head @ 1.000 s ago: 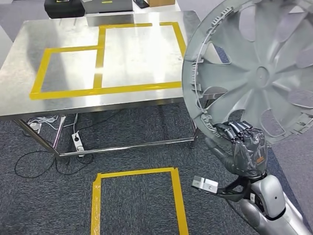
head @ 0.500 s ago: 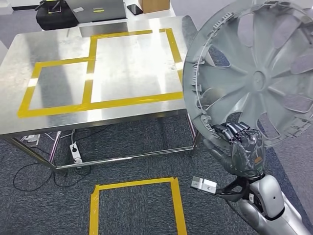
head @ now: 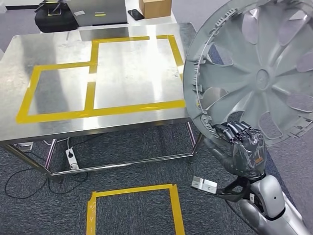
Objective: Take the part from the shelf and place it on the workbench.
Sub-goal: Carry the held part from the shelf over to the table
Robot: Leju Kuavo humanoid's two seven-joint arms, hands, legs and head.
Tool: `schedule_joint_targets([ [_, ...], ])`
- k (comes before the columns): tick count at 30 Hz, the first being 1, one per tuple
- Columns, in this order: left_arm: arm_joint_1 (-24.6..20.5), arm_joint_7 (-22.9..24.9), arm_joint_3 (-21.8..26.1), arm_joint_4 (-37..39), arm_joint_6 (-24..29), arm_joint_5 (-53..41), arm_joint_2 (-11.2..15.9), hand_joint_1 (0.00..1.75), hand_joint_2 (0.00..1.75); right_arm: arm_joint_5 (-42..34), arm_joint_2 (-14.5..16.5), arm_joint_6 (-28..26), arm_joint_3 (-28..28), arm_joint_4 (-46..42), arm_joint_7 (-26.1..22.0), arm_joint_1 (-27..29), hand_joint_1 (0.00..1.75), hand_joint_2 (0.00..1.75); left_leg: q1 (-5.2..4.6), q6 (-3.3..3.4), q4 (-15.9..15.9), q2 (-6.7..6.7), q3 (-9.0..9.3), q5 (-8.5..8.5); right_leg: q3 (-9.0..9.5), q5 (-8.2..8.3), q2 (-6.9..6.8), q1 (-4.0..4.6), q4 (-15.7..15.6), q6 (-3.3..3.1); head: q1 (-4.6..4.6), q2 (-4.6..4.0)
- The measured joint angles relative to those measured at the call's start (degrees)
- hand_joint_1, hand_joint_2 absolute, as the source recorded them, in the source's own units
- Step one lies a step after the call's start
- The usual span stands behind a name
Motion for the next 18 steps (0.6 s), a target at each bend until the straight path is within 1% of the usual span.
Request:
schedule_joint_targets([
  [1, 0.0, 0.0, 0.0, 0.0, 0.0, 0.0, 0.0, 0.0, 1.75, 0.0, 0.0, 0.0, 0.0, 0.0, 0.0, 0.0, 1.75, 1.75, -0.02, 0.07, 0.0, 0.0, 0.06, -0.18, -2.33, -1.05, -0.01, -0.03, 3.7, 0.19, 0.04, 0.0],
  [2, 0.0, 0.0, 0.0, 0.0, -0.1, 0.0, 0.0, 0.0, 1.75, 0.1, 0.0, 0.0, 0.1, 0.0, 0.0, 0.1, 1.75, 1.75, -0.02, 0.1, 0.1, 0.0, 0.21, -0.42, -4.0, -1.05, -0.02, -0.05, 5.8, 0.35, 0.04, 0.0],
  [3, 0.0, 0.0, 0.0, 0.0, -0.1, 0.0, -0.1, 0.0, 1.75, 0.1, 0.0, 0.0, 0.1, 0.0, 0.0, 0.1, 1.75, 1.75, 0.0, 0.04, 0.1, -0.01, 0.48, -0.71, -4.58, 0.18, -0.03, -0.09, 5.7, 0.45, 0.04, 0.0],
  [4, 0.0, 0.0, 0.0, 0.0, -0.2, 0.0, -0.1, 0.0, 1.75, 0.1, 0.0, 0.0, 0.2, 0.1, 0.0, 0.1, 1.75, 1.75, 0.05, -0.07, 0.1, -0.03, 0.89, -1.06, -3.91, 2.47, -0.05, -0.17, 3.3, 0.52, 0.07, 0.0],
  [5, 0.0, 0.0, 0.0, 0.0, -0.2, 0.0, -0.1, 0.0, 1.75, 0.1, 0.0, 0.0, 0.2, 0.1, 0.0, 0.1, 1.75, 1.75, 0.1, -0.27, 0.2, -0.07, 1.39, -1.49, -2.38, 5.07, -0.1, -0.29, -0.7, 0.6, 0.06, 0.0],
  [6, 0.0, 0.0, 0.0, 0.0, -0.3, 0.0, -0.1, 0.0, 1.75, 0.1, 0.0, 0.0, 0.2, 0.1, 0.0, 0.1, 1.75, 1.75, 0.02, -0.55, 0.4, -0.12, 1.78, -1.92, -0.68, 6.81, -0.13, -0.31, -4.5, 0.64, 0.08, 0.0],
  [7, 0.0, 0.0, 0.0, 0.0, -0.3, 0.0, -0.1, 0.0, 1.75, 0.1, 0.0, 0.0, 0.2, 0.1, 0.1, 0.1, 1.75, 1.75, -0.07, -0.84, 0.6, -0.19, 1.99, -2.28, 0.83, 7.73, -0.09, -0.32, -7.3, 0.47, 0.08, 0.01],
  [8, -0.1, 0.0, 0.0, 0.0, -0.3, 0.0, -0.1, 0.0, 1.75, 0.1, 0.0, 0.0, 0.2, 0.1, 0.1, 0.1, 1.75, 1.75, -0.19, -1.1, 0.7, -0.25, 2.07, -2.52, 1.7, 7.8, -0.04, -0.28, -8.8, 0.23, 0.02, 0.01],
  [9, -0.1, 0.0, 0.0, 0.0, -0.3, 0.0, 0.0, 0.0, 1.75, 0.2, 0.0, 0.0, 0.2, 0.2, 0.1, 0.2, 1.75, 1.75, -0.31, -1.28, 0.8, -0.28, 2.07, -2.65, 2.07, 7.37, 0.07, -0.18, -9.1, -0.11, -0.06, 0.01],
  [11, -0.1, 0.0, 0.0, 0.0, -0.3, 0.0, 0.0, 0.0, 1.75, 0.2, 0.0, 0.0, 0.2, 0.2, 0.1, 0.4, 1.75, 1.75, -0.29, -1.61, 1.1, -0.28, 2.16, -3.04, 2.39, 7.14, 0.16, -0.31, -9.2, -0.82, -0.19, 0.01],
  [12, -0.1, 0.0, 0.0, 0.0, -0.3, 0.0, 0.0, 0.0, 1.75, 0.2, 0.0, 0.0, 0.2, 0.2, 0.1, 0.4, 1.75, 1.75, -0.25, -1.89, 1.8, -0.23, 1.97, -3.57, 2.6, 6.99, 0.14, -0.41, -9.3, -1.15, -0.31, 0.01],
  [13, -0.2, 0.0, 0.0, 0.0, -0.3, 0.0, 0.0, 0.0, 1.75, 0.2, 0.0, 0.0, 0.2, 0.2, 0.2, 0.4, 1.75, 1.75, -0.18, -2.21, 3.4, -0.17, 1.27, -4.56, 2.86, 6.84, 0.07, -0.51, -9.3, -1.47, -0.39, 0.01],
  [14, -0.2, 0.0, 0.0, 0.0, -0.3, 0.0, 0.0, 0.0, 1.75, 0.2, 0.0, 0.0, 0.2, 0.2, 0.2, 0.5, 1.75, 1.75, -0.1, -2.53, 6.4, -0.09, -0.13, -5.99, 3.09, 6.68, -0.01, -0.53, -9.3, -1.73, -0.47, 0.0],
  [16, -0.1, 0.0, 0.0, 0.0, -0.3, 0.0, 0.0, 0.0, 1.75, 0.2, 0.0, 0.0, 0.2, 0.2, 0.2, 0.5, 1.75, 1.75, 0.01, -2.84, 14.5, -0.01, -4.41, -9.06, 3.45, 6.28, -0.1, -0.5, -9.3, -2.03, -0.58, 0.0],
  [17, -0.1, 0.0, 0.0, 0.0, -0.3, 0.0, 0.0, 0.0, 1.75, 0.2, 0.0, 0.0, 0.2, 0.2, 0.2, 0.5, 1.75, 1.75, 0.02, -2.83, 17.3, -0.01, -6.15, -9.54, 3.7, 6.06, -0.08, -0.47, -9.3, -2.07, -0.6, 0.0],
  [18, 0.0, 0.0, 0.0, 0.0, -0.3, 0.0, -0.1, 0.0, 1.75, 0.2, 0.0, 0.0, 0.2, 0.2, 0.2, 0.5, 1.75, 1.75, 0.01, -2.71, 18.1, -0.01, -6.94, -8.8, 4.03, 5.8, -0.04, -0.44, -9.3, -2.07, -0.61, 0.0],
])
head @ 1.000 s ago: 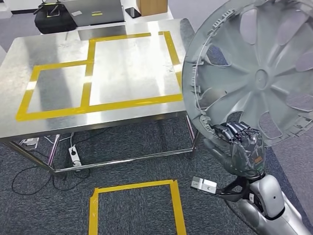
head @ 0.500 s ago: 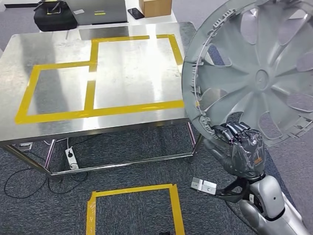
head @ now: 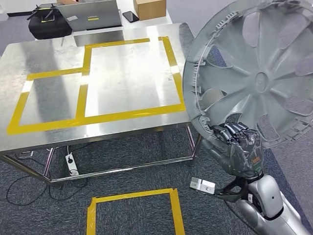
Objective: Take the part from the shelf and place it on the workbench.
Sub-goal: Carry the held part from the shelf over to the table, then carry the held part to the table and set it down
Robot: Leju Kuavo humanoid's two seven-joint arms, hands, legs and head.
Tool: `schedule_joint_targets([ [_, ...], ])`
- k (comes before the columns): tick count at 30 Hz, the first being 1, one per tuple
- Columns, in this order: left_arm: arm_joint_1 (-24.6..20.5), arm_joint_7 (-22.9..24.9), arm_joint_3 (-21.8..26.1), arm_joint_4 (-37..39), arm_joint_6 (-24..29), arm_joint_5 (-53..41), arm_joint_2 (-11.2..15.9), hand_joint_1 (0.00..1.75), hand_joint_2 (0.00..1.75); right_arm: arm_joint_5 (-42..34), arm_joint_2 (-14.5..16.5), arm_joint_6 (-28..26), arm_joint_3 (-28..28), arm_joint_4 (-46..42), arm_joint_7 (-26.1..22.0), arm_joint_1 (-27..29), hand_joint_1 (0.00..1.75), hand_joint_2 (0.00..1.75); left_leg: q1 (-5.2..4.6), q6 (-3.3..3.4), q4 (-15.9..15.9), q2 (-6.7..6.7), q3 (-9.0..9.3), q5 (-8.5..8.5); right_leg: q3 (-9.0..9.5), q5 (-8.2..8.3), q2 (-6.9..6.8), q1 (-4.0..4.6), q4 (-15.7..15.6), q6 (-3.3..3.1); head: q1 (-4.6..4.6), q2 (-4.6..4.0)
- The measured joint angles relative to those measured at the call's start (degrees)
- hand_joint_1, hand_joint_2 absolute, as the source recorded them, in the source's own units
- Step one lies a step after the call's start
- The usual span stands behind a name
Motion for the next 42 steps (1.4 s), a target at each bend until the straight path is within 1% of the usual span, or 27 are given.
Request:
schedule_joint_targets([
  [1, 0.0, 0.0, 0.0, 0.0, 0.0, 0.0, 0.0, 0.0, 1.75, 0.0, 0.0, 0.0, 0.0, 0.0, 0.0, 0.0, 1.75, 1.75, -0.03, 0.25, -1.6, 0.0, 0.34, 1.92, 0.46, -0.29, 0.05, 0.06, 0.0, 0.02, 0.01, 0.0],
  [3, 0.0, -0.1, 0.0, 0.0, 0.0, 0.0, 0.0, 0.0, 1.75, 0.0, 0.0, 0.0, 0.0, 0.0, 0.0, 0.0, 1.75, 1.75, -0.26, 1.13, -8.9, 0.0, 3.16, 6.75, 1.38, -0.98, 0.07, 0.2, -0.1, 0.13, 0.04, 0.0],
  [4, 0.0, -0.1, 0.0, 0.0, 0.0, 0.0, 0.0, 0.0, 1.75, 0.0, 0.0, 0.0, 0.0, 0.0, 0.0, 0.0, 1.75, 1.75, -0.42, 1.56, -12.2, 0.01, 4.62, 8.17, 1.74, -1.3, 0.11, 0.28, -0.1, 0.32, 0.05, 0.0],
  [5, 0.0, -0.1, 0.0, 0.0, 0.0, 0.0, 0.1, 0.0, 1.75, 0.0, 0.0, 0.0, 0.0, 0.0, 0.0, 0.0, 1.75, 1.75, -0.57, 1.87, -14.6, 0.03, 5.63, 8.62, 1.89, -1.52, 0.11, 0.33, -0.2, 0.56, 0.06, 0.0],
  [8, 0.0, -0.1, 0.0, 0.0, 0.0, -0.1, 0.0, 0.0, 1.75, 0.1, 0.0, 0.1, 0.0, 0.0, 0.0, 0.0, 1.75, 1.75, -0.57, 2.2, -16.7, 0.06, 6.51, 7.99, 2.01, -1.76, 0.05, 0.31, -0.6, 1.43, 0.08, 0.0],
  [10, 0.0, -0.1, 0.0, 0.0, 0.1, -0.1, 0.0, 0.0, 1.75, 0.1, -0.1, 0.1, -0.1, -0.1, 0.0, 0.0, 1.75, 1.75, -0.2, 2.52, -17.9, 0.06, 7.35, 8.16, 1.4, -2.85, 0.01, 0.33, 0.7, 1.91, 0.22, 0.0],
  [11, 0.0, -0.1, 0.0, 0.0, 0.1, -0.1, -0.1, 0.0, 1.75, 0.1, -0.1, 0.1, -0.1, -0.1, 0.0, 0.0, 1.75, 1.75, -0.02, 2.71, -18.3, 0.08, 7.78, 8.21, 0.13, -4.05, 0.01, 0.34, 3.1, 2.12, 0.37, 0.0],
  [13, -0.1, -0.1, 0.0, 0.0, 0.1, -0.1, -0.1, 0.0, 1.75, 0.1, -0.2, 0.1, -0.2, -0.1, 0.0, 0.0, 1.75, 1.75, -0.09, 3.0, -18.5, 0.08, 8.09, 8.01, -4.28, -6.84, 0.02, 0.29, 10.8, 2.56, 0.61, 0.0],
  [14, -0.1, -0.1, 0.0, 0.0, 0.2, -0.2, -0.1, 0.0, 1.75, 0.1, -0.2, 0.2, -0.1, -0.1, 0.0, 0.0, 1.75, 1.75, -0.11, 3.07, -18.5, 0.08, 8.2, 7.85, -6.49, -7.49, 0.01, 0.26, 14.0, 2.76, 0.71, 0.0],
  [15, -0.1, 0.0, 0.0, 0.0, 0.2, -0.3, -0.2, 0.0, 1.75, 0.2, -0.2, 0.3, -0.1, -0.1, -0.1, 0.1, 1.75, 1.75, -0.11, 3.07, -18.4, 0.08, 8.4, 7.64, -7.86, -6.98, 0.0, 0.21, 15.4, 2.92, 0.75, 0.0],
  [16, -0.1, 0.0, 0.0, 0.0, 0.3, -0.4, -0.2, 0.0, 1.75, 0.3, -0.2, 0.5, 0.0, -0.1, -0.1, 0.1, 1.75, 1.75, -0.09, 3.0, -18.4, 0.06, 8.69, 7.38, -8.06, -5.27, -0.02, 0.16, 14.4, 3.02, 0.76, 0.0],
  [18, -0.1, 0.0, 0.0, 0.0, 0.6, -0.6, -0.3, 0.0, 1.75, 0.6, -0.2, 1.0, 0.1, -0.1, -0.1, 0.0, 1.75, 1.75, -0.03, 2.63, -18.2, -0.01, 9.36, 6.69, -5.54, -0.21, -0.1, -0.03, 7.3, 3.1, 0.8, 0.0],
  [20, -0.2, 0.0, 0.0, 0.0, 1.1, -0.8, -0.3, 0.0, 1.75, 1.2, -0.2, 1.9, 0.3, 0.1, -0.1, -0.5, 1.75, 1.75, -0.26, 2.08, -17.6, -0.12, 9.42, 6.08, -2.74, 2.06, -0.11, -0.07, 1.3, 2.78, 0.8, 0.0],
  [23, -0.3, 0.0, 0.0, 0.0, 1.4, -1.4, -0.3, 0.0, 1.75, 1.4, -0.2, 4.4, 1.2, 0.8, -0.3, -2.4, 1.75, 1.75, -0.5, 1.42, -17.4, -0.05, 9.13, 5.78, -2.14, 1.7, 0.13, -0.06, 0.1, 1.69, 0.6, 0.0],
  [25, -0.5, 0.0, -0.1, 0.0, 1.4, -1.8, -0.3, 0.0, 1.75, 1.1, 0.0, 6.5, 2.3, 1.8, -0.3, -4.5, 1.75, 1.75, -0.43, 0.8, -16.0, 0.03, 8.73, 4.74, -1.96, 1.67, 0.14, -0.27, -0.1, 1.04, 0.51, 0.0],
  [26, -0.6, 0.0, -0.1, 0.0, 1.4, -2.0, -0.3, 0.0, 1.75, 1.0, 0.2, 7.4, 2.8, 2.4, -0.3, -5.6, 1.75, 1.75, -0.33, 0.43, -13.9, 0.04, 7.81, 3.5, -1.84, 1.65, 0.09, -0.39, -0.2, 0.76, 0.47, 0.0],
  [28, -0.7, 0.0, -0.3, 0.0, 1.4, -2.3, -0.3, 0.0, 1.75, 0.9, 0.7, 8.9, 4.2, 4.0, -0.3, -7.8, 1.75, 1.75, -0.06, -0.11, -6.7, 0.06, 4.3, 0.2, -1.73, 1.55, 0.01, -0.38, -0.2, 0.43, 0.42, 0.0],
  [29, -0.7, 0.0, -0.4, 0.0, 1.4, -2.6, -0.3, 0.0, 1.75, 0.8, 1.0, 9.5, 4.9, 5.1, -0.3, -8.8, 1.75, 1.75, 0.04, -0.24, -3.2, 0.06, 2.49, -0.9, -1.69, 1.51, 0.0, -0.36, -0.1, 0.38, 0.44, 0.0],
  [30, -0.7, 0.0, -0.5, 0.0, 1.4, -2.8, -0.3, 0.0, 1.75, 0.7, 1.4, 10.0, 5.7, 6.2, -0.4, -9.9, 1.75, 1.75, 0.11, -0.29, -1.3, 0.06, 1.34, -0.98, -1.62, 1.45, 0.01, -0.35, -0.1, 0.35, 0.44, 0.0],
  [31, -0.7, 0.0, -0.7, 0.0, 1.4, -3.0, -0.3, 0.0, 1.75, 0.6, 1.8, 10.5, 6.4, 7.4, -0.4, -10.9, 1.75, 1.75, 0.14, -0.27, -1.5, 0.06, 1.15, 0.07, -1.5, 1.39, 0.02, -0.34, -0.1, 0.34, 0.42, 0.0],
  [32, -0.7, 0.0, -0.8, 0.0, 1.3, -3.2, -0.3, 0.0, 1.75, 0.4, 2.2, 11.1, 7.2, 8.8, -0.5, -12.0, 1.75, 1.75, 0.15, -0.18, -4.1, 0.07, 2.07, 2.15, -1.32, 1.3, 0.03, -0.35, -0.1, 0.35, 0.43, 0.0],
  [33, -0.8, 0.0, -1.0, 0.0, 1.3, -3.4, -0.3, 0.0, 1.75, 0.2, 2.7, 11.6, 8.0, 10.0, -0.5, -13.3, 1.75, 1.75, 0.15, -0.04, -8.1, 0.08, 3.68, 4.56, -1.11, 1.2, 0.05, -0.36, -0.1, 0.42, 0.42, 0.0],
  [35, -0.9, -0.1, -1.3, 0.0, 1.1, -4.0, -0.2, 0.0, 1.75, -0.1, 3.9, 13.1, 9.5, 12.9, -0.6, -16.0, 1.75, 1.75, 0.02, 0.23, -14.9, 0.08, 6.56, 7.22, -0.9, 1.1, 0.08, -0.27, -0.2, 0.75, 0.44, 0.0],
  [36, -1.0, -0.1, -1.4, 0.0, 1.0, -4.1, -0.2, 0.0, 1.75, -0.3, 4.5, 13.8, 10.1, 14.3, -0.6, -17.4, 1.75, 1.75, -0.08, 0.36, -16.5, 0.08, 7.19, 7.47, -0.93, 1.14, 0.11, -0.21, -0.3, 1.0, 0.47, 0.0],
  [39, -1.2, -0.4, -1.8, 0.1, 0.6, -4.6, -0.1, 0.0, 1.75, -0.6, 6.5, 16.2, 12.2, 19.3, -0.6, -21.4, 1.75, 1.75, -0.15, 1.1, -17.3, 0.05, 7.32, 7.45, -1.12, 1.31, 0.14, -0.14, -0.7, 1.86, 0.51, 0.0],
  [41, -1.3, -1.0, -2.2, 0.1, 0.3, -4.9, -0.1, 0.0, 1.75, -1.0, 8.1, 17.2, 13.5, 23.1, -0.3, -23.9, 1.75, 1.75, 0.09, 1.88, -17.8, 0.07, 7.58, 7.78, -2.06, 0.11, 0.08, -0.11, 0.9, 2.25, 0.65, 0.0],
  [42, -1.5, -1.3, -2.4, 0.1, 0.0, -5.0, -0.1, 0.0, 1.75, -1.2, 8.9, 17.4, 14.1, 25.1, -0.2, -25.0, 1.75, 1.75, 0.18, 2.21, -18.1, 0.08, 7.7, 7.92, -3.38, -1.25, 0.05, -0.1, 3.5, 2.34, 0.71, 0.0],
])
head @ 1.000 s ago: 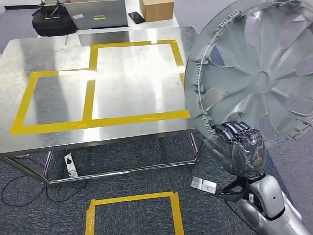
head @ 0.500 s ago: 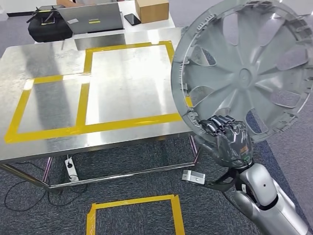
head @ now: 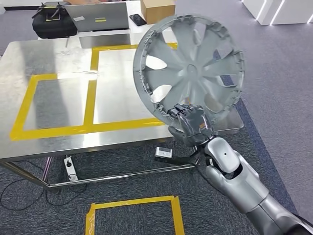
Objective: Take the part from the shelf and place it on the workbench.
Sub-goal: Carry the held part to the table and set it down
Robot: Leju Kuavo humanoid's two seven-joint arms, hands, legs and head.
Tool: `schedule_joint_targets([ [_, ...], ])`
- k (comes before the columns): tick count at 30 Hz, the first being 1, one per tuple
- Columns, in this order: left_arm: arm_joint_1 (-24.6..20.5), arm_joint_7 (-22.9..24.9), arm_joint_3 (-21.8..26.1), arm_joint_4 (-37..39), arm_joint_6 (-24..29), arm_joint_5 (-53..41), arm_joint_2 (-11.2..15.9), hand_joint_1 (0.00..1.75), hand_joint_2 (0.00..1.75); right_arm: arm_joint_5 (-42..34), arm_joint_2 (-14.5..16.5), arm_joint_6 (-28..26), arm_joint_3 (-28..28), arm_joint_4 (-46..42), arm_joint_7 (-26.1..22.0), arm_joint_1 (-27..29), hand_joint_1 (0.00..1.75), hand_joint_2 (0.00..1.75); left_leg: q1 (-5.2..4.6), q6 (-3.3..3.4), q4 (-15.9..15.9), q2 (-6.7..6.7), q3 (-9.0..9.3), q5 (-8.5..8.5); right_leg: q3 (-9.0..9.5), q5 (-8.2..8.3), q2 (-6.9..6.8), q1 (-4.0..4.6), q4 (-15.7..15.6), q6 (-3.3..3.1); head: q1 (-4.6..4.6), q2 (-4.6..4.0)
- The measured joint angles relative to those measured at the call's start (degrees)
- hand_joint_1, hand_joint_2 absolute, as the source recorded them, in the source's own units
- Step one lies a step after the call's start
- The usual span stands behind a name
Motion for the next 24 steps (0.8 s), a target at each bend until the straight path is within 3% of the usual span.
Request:
schedule_joint_targets([
  [2, -0.1, -0.7, -0.2, 0.0, -0.8, -0.2, 0.1, 0.0, 1.75, -0.4, 1.7, 0.4, 1.2, 4.0, 0.3, -1.8, 1.75, 1.75, -0.14, 0.32, 0.0, -0.01, 0.0, -0.01, -3.81, -3.18, -0.03, 0.05, 7.7, 0.06, 0.1, 0.0],
  [3, -0.1, -1.0, -0.3, 0.0, -1.2, -0.3, 0.1, 0.0, 1.75, -0.5, 2.5, 0.6, 1.7, 6.0, 0.3, -2.4, 1.75, 1.75, -0.23, 0.39, 0.0, -0.03, 0.02, -0.06, -5.51, -4.0, -0.03, 0.07, 10.9, 0.06, 0.09, 0.0],
  [4, -0.1, -1.2, -0.4, 0.1, -1.6, -0.4, 0.0, 0.0, 1.75, -0.6, 3.3, 0.7, 2.2, 7.9, 0.3, -2.8, 1.75, 1.75, -0.32, 0.45, 0.0, -0.08, 0.07, -0.11, -6.34, -3.74, -0.03, 0.1, 12.1, -0.02, 0.1, 0.0],
  [5, -0.1, -1.4, -0.5, 0.1, -1.9, -0.5, 0.0, 0.0, 1.75, -0.7, 4.0, 0.9, 2.7, 9.7, 0.2, -3.3, 1.75, 1.75, -0.4, 0.47, 0.1, -0.18, 0.15, -0.16, -6.08, -2.36, -0.03, 0.14, 11.1, -0.21, 0.1, 0.0],
  [7, -0.2, -1.9, -0.8, 0.1, -2.6, -0.7, 0.0, 0.0, 1.75, -0.9, 5.4, 1.3, 3.7, 13.2, 0.1, -4.5, 1.75, 1.75, -0.54, 0.43, 0.1, -0.39, 0.43, -0.36, -2.9, 1.9, -0.05, 0.31, 3.8, -0.91, 0.09, 0.0],
  [9, -0.3, -2.2, -1.1, 0.2, -3.2, -1.0, 0.0, 0.0, 1.75, -1.1, 6.8, 1.8, 4.4, 16.7, 0.2, -6.1, 1.75, 1.75, -0.74, 0.16, 0.3, -0.5, 0.34, -0.52, 0.24, 3.96, -0.11, 0.56, -2.4, -1.5, 0.05, 0.0],
  [12, -0.3, -2.4, -1.5, 0.3, -3.6, -1.1, 0.0, 0.0, 1.75, -1.2, 8.5, 2.0, 5.1, 20.8, 0.4, -7.8, 1.75, 1.75, -0.74, -0.56, 0.4, -0.49, -0.03, -0.54, 1.31, 3.56, -0.07, 0.69, -4.3, -1.81, 0.07, 0.0],
  [14, -0.3, -2.5, -1.5, 0.4, -3.7, -1.2, 0.1, 0.0, 1.75, -1.2, 9.2, 2.1, 5.5, 22.6, 0.6, -8.4, 1.75, 1.75, -0.66, -1.31, 1.5, -0.42, -0.5, -1.5, 1.67, 3.73, -0.17, 0.41, -4.9, -2.18, -0.01, 0.0],
  [16, -0.3, -2.7, -1.6, 0.4, -4.2, -1.2, 0.1, 0.0, 1.75, -1.3, 10.0, 2.4, 5.6, 24.5, 1.0, -9.1, 1.75, 1.75, -0.32, -2.13, 7.0, -0.31, -3.03, -4.4, 1.99, 3.87, -0.22, 0.18, -5.3, -2.48, -0.15, 0.0],
  [18, -0.3, -2.9, -1.6, 0.4, -5.1, -1.2, 0.2, 0.0, 1.75, -1.5, 11.2, 2.7, 5.8, 27.2, 1.7, -9.8, 1.75, 1.75, 0.14, -2.73, 14.7, -0.29, -6.86, -7.16, 2.1, 3.81, -0.14, 0.15, -5.2, -2.55, -0.2, 0.0],
  [19, -0.3, -3.0, -1.6, 0.4, -5.6, -1.2, 0.2, 0.0, 1.75, -1.6, 11.8, 2.7, 5.8, 28.8, 2.1, -10.1, 1.75, 1.75, 0.34, -2.94, 16.6, -0.27, -8.04, -7.22, 2.2, 3.73, -0.1, 0.12, -5.2, -2.52, -0.19, 0.0],
  [20, -0.3, -3.1, -1.6, 0.4, -5.9, -1.2, 0.2, 0.0, 1.75, -1.6, 12.4, 2.7, 5.9, 30.5, 2.4, -10.4, 1.75, 1.75, 0.53, -3.12, 16.3, -0.24, -8.21, -6.08, 2.34, 3.62, -0.07, 0.05, -5.2, -2.45, -0.19, 0.0],
  [21, -0.3, -3.2, -1.7, 0.4, -6.0, -1.2, 0.2, 0.0, 1.75, -1.7, 13.0, 2.6, 5.9, 32.2, 2.6, -10.7, 1.75, 1.75, 0.72, -3.26, 13.6, -0.2, -7.26, -3.96, 2.54, 3.44, -0.04, -0.07, -5.1, -2.3, -0.18, 0.0],
  [23, -0.4, -3.6, -1.8, 0.5, -6.1, -1.2, 0.2, 0.0, 1.75, -1.8, 14.1, 2.3, 5.9, 35.2, 2.7, -11.1, 0.87, 0.87, 0.91, -3.51, 5.9, -0.14, -4.0, 0.08, 2.84, 2.95, -0.01, -0.17, -4.8, -1.77, -0.27, 0.0],
  [24, -0.4, -3.7, -1.9, 0.5, -6.1, -1.2, 0.2, 0.0, 1.75, -1.8, 14.6, 1.9, 5.9, 36.6, 2.7, -11.1, 0.44, 0.44, 0.9, -3.39, 3.1, -0.14, -2.69, 0.93, 2.82, 2.74, 0.01, -0.12, -4.6, -1.43, -0.34, 0.0],
])
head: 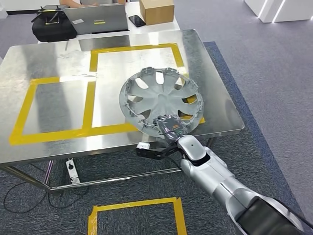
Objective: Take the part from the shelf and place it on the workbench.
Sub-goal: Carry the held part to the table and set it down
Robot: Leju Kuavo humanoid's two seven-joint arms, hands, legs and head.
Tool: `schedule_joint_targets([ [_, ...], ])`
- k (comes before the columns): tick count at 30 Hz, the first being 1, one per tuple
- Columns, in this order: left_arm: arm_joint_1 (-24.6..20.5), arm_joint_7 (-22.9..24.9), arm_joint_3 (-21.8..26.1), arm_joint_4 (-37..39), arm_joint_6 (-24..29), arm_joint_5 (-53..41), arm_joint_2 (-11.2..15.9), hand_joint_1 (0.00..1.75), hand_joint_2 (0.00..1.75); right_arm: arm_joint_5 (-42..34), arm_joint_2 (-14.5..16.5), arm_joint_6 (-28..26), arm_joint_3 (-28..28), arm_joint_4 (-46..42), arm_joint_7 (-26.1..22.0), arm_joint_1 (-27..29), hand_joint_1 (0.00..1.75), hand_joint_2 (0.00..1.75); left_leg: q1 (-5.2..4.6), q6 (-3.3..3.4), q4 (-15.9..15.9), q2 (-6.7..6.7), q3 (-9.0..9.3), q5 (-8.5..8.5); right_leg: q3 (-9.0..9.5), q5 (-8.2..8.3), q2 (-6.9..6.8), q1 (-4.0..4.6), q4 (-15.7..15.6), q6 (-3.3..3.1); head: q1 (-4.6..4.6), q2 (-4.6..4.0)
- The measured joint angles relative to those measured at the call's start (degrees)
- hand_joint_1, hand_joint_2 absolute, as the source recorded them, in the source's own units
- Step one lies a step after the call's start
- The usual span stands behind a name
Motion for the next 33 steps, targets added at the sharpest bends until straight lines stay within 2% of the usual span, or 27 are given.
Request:
schedule_joint_targets([
  [1, 0.0, -0.1, -0.1, 0.0, 0.1, -0.1, 0.0, 0.0, 1.75, 0.0, 0.4, -0.6, 0.0, 1.2, -0.1, 0.0, 0.0, 0.0, -0.08, 0.2, -1.5, -0.03, 0.67, 0.07, -0.07, -0.12, 0.01, 0.09, 0.1, 0.31, -0.01, 0.0],
  [3, 0.2, -0.3, -0.3, 0.1, 0.3, -0.3, 0.0, 0.0, 1.75, -0.2, 1.0, -2.1, 0.0, 3.1, -0.5, 0.1, 0.0, 0.0, -0.22, 1.04, -1.8, -0.06, 0.93, -0.45, -0.09, -0.18, 0.03, 0.15, 0.0, 0.85, 0.07, 0.0],
  [5, 0.4, -0.7, -0.4, 0.1, 0.7, -0.3, 0.1, 0.0, 0.87, -0.6, 1.3, -3.2, -0.1, 4.0, -0.8, 0.2, 0.0, 0.0, -0.14, 1.94, -2.0, 0.0, 1.12, -0.43, -0.48, -1.05, 0.0, 0.06, 0.8, 1.29, 0.18, 0.0],
  [7, 0.3, -1.3, -0.5, 0.1, 1.0, 0.2, 0.3, 0.0, 0.0, -1.2, 1.4, -3.9, -0.2, 4.5, -1.1, 0.4, 0.0, 0.0, -0.1, 2.72, -2.2, 0.06, 1.29, -0.39, -3.01, -3.82, -0.05, 0.08, 5.9, 1.46, 0.33, 0.0],
  [9, 0.4, -1.8, -0.5, 0.1, 1.3, 0.8, 0.3, 0.0, 0.0, -2.6, 1.6, -4.6, -0.5, 4.6, -1.7, 1.3, 0.0, 0.0, -0.36, 3.1, -2.2, 0.04, 1.29, -0.48, -7.07, -6.96, -0.07, 0.2, 13.9, 1.37, 0.39, 0.0],
  [10, 0.4, -1.9, -0.5, 0.1, 1.4, 1.1, 0.3, 0.0, 0.0, -3.7, 1.7, -4.9, -0.9, 4.4, -2.1, 2.0, 0.0, 0.0, -0.53, 3.18, -2.2, 0.01, 1.31, -0.51, -8.48, -7.47, -0.07, 0.29, 16.4, 1.23, 0.38, 0.0],
  [11, 0.4, -2.1, -0.5, 0.1, 1.6, 1.3, 0.3, 0.0, 0.0, -4.9, 1.8, -5.2, -1.4, 3.8, -2.4, 2.8, 0.0, 0.0, -0.7, 3.23, -2.2, -0.04, 1.35, -0.54, -8.89, -6.87, -0.06, 0.43, 16.8, 0.96, 0.39, 0.0],
  [12, 0.5, -2.2, -0.4, 0.1, 1.7, 1.4, 0.3, 0.0, 0.0, -6.1, 1.9, -5.3, -2.0, 2.7, -2.6, 3.7, 0.0, 0.0, -0.88, 3.25, -2.1, -0.09, 1.41, -0.55, -8.14, -5.26, -0.05, 0.61, 14.8, 0.54, 0.4, 0.0],
  [14, 0.4, -2.2, -0.4, 0.1, 2.1, 1.5, 0.3, 0.0, 0.0, -7.9, 1.9, -5.4, -3.2, -0.1, -2.8, 5.0, 0.0, 0.0, -1.22, 3.29, -2.1, -0.12, 1.52, -0.6, -4.55, -1.44, -0.1, 1.13, 7.1, -0.65, 0.36, 0.0],
  [15, 0.4, -2.1, -0.4, 0.1, 2.3, 1.6, 0.2, 0.0, 0.0, -8.7, 2.0, -5.5, -3.7, -1.6, -3.0, 5.4, 0.0, 0.0, -1.41, 3.25, -2.1, -0.08, 1.46, -0.64, -2.83, -0.36, -0.17, 1.35, 3.8, -1.11, 0.33, 0.0],
  [16, 0.4, -2.1, -0.4, 0.1, 2.4, 1.6, 0.2, 0.0, 0.0, -9.7, 2.0, -5.5, -4.1, -3.0, -3.2, 5.8, 0.0, 0.0, -1.51, 3.16, -2.0, -0.02, 1.37, -0.66, -1.72, 0.09, -0.24, 1.5, 1.7, -1.33, 0.31, 0.0],
  [19, 0.6, -2.0, -0.3, 0.1, 2.8, 2.1, 0.2, 0.0, 0.0, -14.1, 2.1, -5.8, -6.0, -7.9, -4.5, 7.9, 0.0, 0.0, -1.41, 2.63, -1.9, 0.12, 1.21, -0.73, -0.9, 0.19, -0.33, 1.49, 0.4, -1.2, 0.31, 0.0],
  [21, 0.7, -1.9, -0.1, 0.1, 3.1, 2.6, 0.2, 0.0, 0.0, -19.7, 2.0, -5.8, -8.0, -13.5, -6.0, 10.4, 0.0, 0.0, -1.28, 1.89, -0.1, 0.14, 0.61, -2.24, -0.58, 0.44, -0.35, 1.15, -0.1, -1.32, 0.15, 0.0],
  [22, 0.8, -1.8, 0.1, 0.1, 3.2, 3.0, 0.2, 0.0, 0.0, -22.7, 2.0, -5.6, -9.0, -16.2, -6.8, 11.7, 0.0, 0.0, -1.14, 1.48, 2.2, 0.14, -0.3, -3.78, -0.41, 0.54, -0.39, 0.95, -0.3, -1.4, 0.03, 0.0],
  [24, 1.0, -1.8, 0.6, 0.1, 3.5, 3.8, 0.2, 0.0, 0.0, -28.9, 1.8, -5.4, -11.2, -21.6, -8.3, 14.5, 0.0, 0.0, -0.7, 0.79, 8.9, 0.17, -2.95, -7.27, -0.28, 0.49, -0.42, 0.91, -0.3, -1.54, -0.11, 0.0],
  [25, 1.2, -1.7, 0.9, 0.1, 3.7, 4.1, 0.2, 0.0, 0.0, -31.4, 1.5, -5.3, -12.5, -24.3, -8.9, 16.1, 0.0, 0.0, -0.5, 0.56, 11.6, 0.18, -4.04, -8.29, -0.21, 0.44, -0.44, 0.89, -0.3, -1.54, -0.1, 0.0],
  [26, 1.4, -1.7, 1.1, 0.1, 3.9, 4.5, 0.2, 0.0, 0.0, -33.8, 1.2, -5.3, -13.8, -27.0, -9.6, 17.9, 0.0, 0.0, -0.33, 0.38, 13.0, 0.19, -4.53, -8.52, -0.16, 0.38, -0.45, 0.85, -0.3, -1.52, -0.09, 0.0],
  [27, 1.6, -1.6, 1.5, 0.1, 4.1, 4.9, 0.2, 0.0, 0.0, -36.2, 0.8, -5.4, -15.2, -29.7, -10.3, 19.8, 0.0, 0.0, -0.15, 0.25, 12.4, 0.2, -4.07, -7.68, -0.09, 0.3, -0.42, 0.77, -0.3, -1.45, -0.1, 0.0],
  [28, 1.7, -1.7, 1.8, 0.1, 4.3, 5.2, 0.2, 0.0, 0.0, -38.2, 0.5, -5.5, -16.4, -32.0, -11.0, 21.6, 0.0, 0.0, 0.02, 0.17, 9.7, 0.21, -2.63, -5.94, 0.03, 0.2, -0.36, 0.68, -0.2, -1.3, -0.09, 0.0],
  [30, 1.8, -2.0, 2.5, 0.1, 4.8, 6.3, 0.2, 0.0, 0.0, -42.3, -0.2, -6.3, -19.0, -36.8, -12.7, 25.9, 0.0, 0.0, 0.21, 0.1, 2.2, 0.15, 1.26, -2.87, 0.26, -0.17, -0.28, 0.64, 0.0, -0.71, -0.16, 0.0],
  [31, 1.8, -2.2, 2.9, 0.1, 5.0, 6.8, 0.0, 0.0, 0.0, -44.1, -0.5, -6.8, -20.5, -39.2, -13.5, 28.4, 0.0, 0.0, 0.2, 0.26, -0.3, 0.07, 2.55, -2.32, 0.32, -0.33, -0.3, 0.69, 0.1, -0.33, -0.21, 0.0],
  [33, 2.0, -2.5, 3.9, 0.1, 5.3, 8.0, -0.2, 0.0, 0.0, -47.5, -1.1, -7.9, -23.9, -44.1, -15.2, 33.6, 0.0, 0.0, -0.07, 0.86, -1.7, -0.11, 3.36, -2.66, 0.37, -0.51, -0.36, 0.8, 0.2, 0.34, -0.16, 0.0],
])
